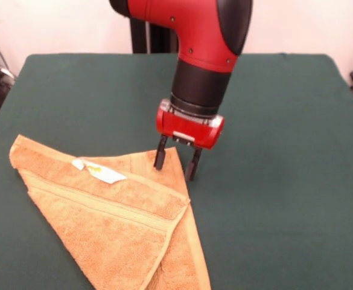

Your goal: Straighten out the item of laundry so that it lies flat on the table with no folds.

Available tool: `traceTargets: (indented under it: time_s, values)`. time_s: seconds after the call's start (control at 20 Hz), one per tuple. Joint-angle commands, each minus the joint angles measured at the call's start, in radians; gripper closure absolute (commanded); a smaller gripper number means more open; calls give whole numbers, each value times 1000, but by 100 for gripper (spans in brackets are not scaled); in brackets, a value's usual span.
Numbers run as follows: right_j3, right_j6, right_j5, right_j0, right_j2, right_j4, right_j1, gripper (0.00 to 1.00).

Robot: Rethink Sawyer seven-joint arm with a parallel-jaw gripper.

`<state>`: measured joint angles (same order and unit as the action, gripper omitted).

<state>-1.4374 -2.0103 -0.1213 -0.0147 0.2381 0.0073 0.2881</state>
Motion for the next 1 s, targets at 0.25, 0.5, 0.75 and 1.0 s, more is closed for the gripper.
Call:
traceTargets:
  time_s: [0.25,0.5,0.75,1.0]
  values:
    - [71,-120,-183,26,-12,49,-106,0]
    - [70,-110,-192,8,-21,34,-106,0]
    - [-4,-122,-165,-3,-40,22,-63,0]
    - [-87,-101,-161,-37,-78,5,12,0]
